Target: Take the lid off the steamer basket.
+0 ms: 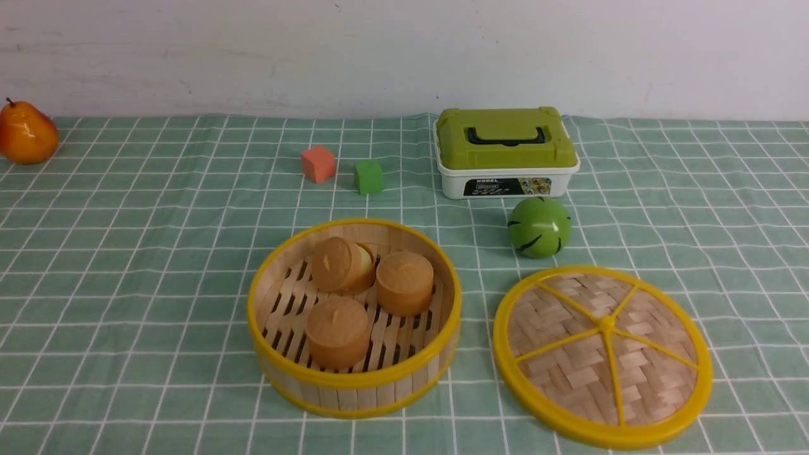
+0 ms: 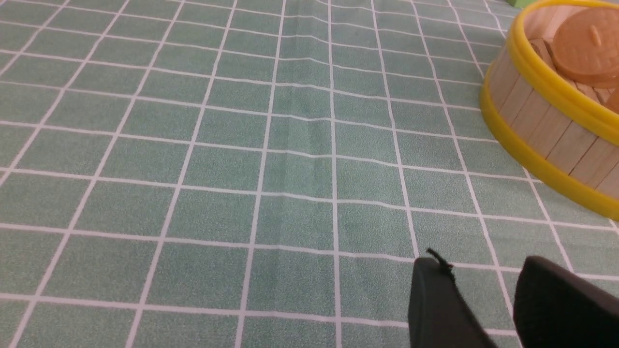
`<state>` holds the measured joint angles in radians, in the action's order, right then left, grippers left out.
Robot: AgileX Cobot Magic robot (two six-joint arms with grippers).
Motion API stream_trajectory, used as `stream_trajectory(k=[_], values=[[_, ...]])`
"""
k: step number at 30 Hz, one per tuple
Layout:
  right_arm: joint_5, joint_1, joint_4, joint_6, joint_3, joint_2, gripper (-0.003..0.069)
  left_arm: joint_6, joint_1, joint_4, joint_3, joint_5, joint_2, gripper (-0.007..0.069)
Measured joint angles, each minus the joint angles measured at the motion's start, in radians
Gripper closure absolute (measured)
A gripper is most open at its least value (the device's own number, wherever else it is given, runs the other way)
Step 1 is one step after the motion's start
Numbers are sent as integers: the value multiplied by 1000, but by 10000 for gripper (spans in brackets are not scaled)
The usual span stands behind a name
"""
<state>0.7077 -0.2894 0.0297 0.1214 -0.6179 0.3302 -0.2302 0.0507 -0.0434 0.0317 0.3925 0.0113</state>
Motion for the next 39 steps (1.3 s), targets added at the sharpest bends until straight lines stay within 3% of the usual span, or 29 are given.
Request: stream_trajectory(k=[18, 24, 27, 31, 35, 39], values=[[-3, 0, -21, 1, 11, -12, 673, 0, 0, 0, 0, 0, 0, 386], [-182, 4, 38, -66, 153, -78, 669, 0, 0, 0, 0, 0, 0, 386], [-302, 33, 45, -121, 255, -136, 669, 0, 0, 0, 0, 0, 0, 386], [-464, 173, 47, -164, 467, -252, 669, 0, 0, 0, 0, 0, 0, 386], [-506, 289, 47, -166, 589, -328, 669, 0, 0, 0, 0, 0, 0, 386], [-511, 335, 47, -166, 642, -340, 669, 0, 0, 0, 0, 0, 0, 386]])
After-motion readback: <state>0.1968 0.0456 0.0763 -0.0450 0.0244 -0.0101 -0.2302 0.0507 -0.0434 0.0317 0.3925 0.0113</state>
